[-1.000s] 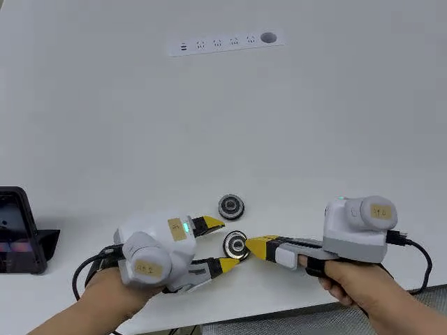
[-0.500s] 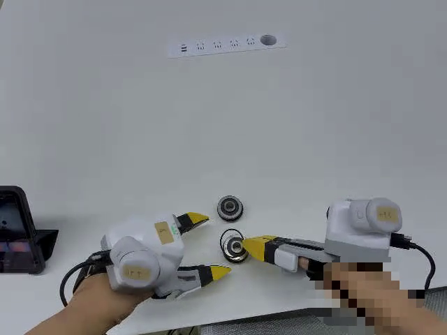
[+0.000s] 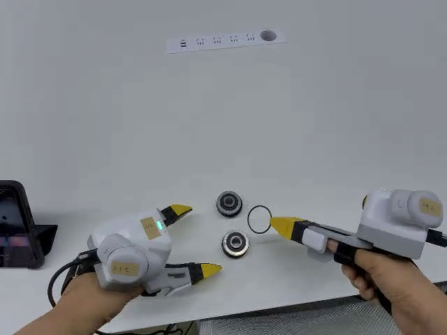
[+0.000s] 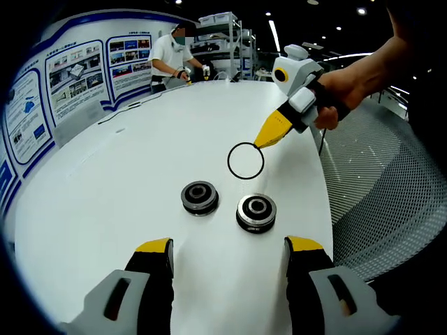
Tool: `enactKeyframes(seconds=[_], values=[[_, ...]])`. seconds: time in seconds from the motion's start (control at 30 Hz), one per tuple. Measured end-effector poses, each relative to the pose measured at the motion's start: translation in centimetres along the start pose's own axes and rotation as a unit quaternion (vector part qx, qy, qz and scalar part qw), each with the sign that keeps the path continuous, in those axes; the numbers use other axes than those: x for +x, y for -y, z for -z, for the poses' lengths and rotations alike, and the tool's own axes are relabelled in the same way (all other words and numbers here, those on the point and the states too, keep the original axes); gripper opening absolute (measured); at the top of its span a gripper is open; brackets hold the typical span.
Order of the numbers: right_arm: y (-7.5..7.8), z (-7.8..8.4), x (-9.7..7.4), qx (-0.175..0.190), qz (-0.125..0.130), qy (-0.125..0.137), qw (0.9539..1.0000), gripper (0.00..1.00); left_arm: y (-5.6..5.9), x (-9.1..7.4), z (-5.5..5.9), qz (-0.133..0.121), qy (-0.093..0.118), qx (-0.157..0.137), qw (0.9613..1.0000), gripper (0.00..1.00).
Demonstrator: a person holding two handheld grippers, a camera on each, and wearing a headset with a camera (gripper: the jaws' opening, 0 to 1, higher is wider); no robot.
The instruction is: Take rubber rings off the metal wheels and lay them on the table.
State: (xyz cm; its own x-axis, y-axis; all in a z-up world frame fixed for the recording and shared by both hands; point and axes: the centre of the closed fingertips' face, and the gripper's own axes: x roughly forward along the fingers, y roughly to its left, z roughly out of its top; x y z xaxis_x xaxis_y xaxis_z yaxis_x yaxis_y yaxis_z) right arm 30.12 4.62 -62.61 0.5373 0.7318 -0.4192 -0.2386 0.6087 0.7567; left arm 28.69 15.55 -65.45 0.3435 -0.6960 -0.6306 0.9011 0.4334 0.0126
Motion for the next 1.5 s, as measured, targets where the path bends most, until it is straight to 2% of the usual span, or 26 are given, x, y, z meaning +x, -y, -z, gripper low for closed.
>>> enactKeyframes(seconds=[0.1,0.2,0.5,0.6,0.67,0.9,1.13,1.27,1.5], values=[[0.9,-0.1,-0.2,0.005,0.011,0.001,0.9999,0.02,0.1,0.0,0.0,0.0,0.001,-0.002,1.0,0.65],[2.3,0.3,-0.2,0.008,0.035,-0.008,0.9993,0.02,0.2,0.0,-0.1,0.003,0.002,-0.004,1.0,0.65],[3.5,0.7,0.0,0.002,0.061,-0.014,0.998,0.02,0.3,0.0,0.0,0.003,0.0,-0.005,1.0,0.63],[3.6,0.4,0.2,-0.011,0.065,-0.009,0.9978,0.02,0.3,0.0,0.1,0.002,-0.001,-0.004,1.0,0.63],[3.6,0.3,0.2,-0.021,0.069,-0.008,0.9973,0.06,0.3,0.0,0.1,0.002,0.0,-0.006,1.0,0.62],[3.9,0.5,0.1,-0.067,0.084,-0.023,0.9939,0.14,0.4,0.0,0.1,0.005,-0.001,-0.008,1.0,0.61],[3.8,0.4,-0.1,-0.099,0.089,-0.03,0.9907,0.24,0.5,0.1,-0.1,0.008,0.002,-0.007,0.9999,0.59],[3.7,0.2,-0.1,-0.127,0.091,-0.034,0.9871,0.29,0.6,0.0,-0.3,0.009,0.005,-0.006,0.9999,0.56],[2.2,0.5,0.3,-0.117,0.06,-0.033,0.9908,0.29,1.2,0.2,-1.2,0.02,0.014,-0.003,0.9997,0.46]])
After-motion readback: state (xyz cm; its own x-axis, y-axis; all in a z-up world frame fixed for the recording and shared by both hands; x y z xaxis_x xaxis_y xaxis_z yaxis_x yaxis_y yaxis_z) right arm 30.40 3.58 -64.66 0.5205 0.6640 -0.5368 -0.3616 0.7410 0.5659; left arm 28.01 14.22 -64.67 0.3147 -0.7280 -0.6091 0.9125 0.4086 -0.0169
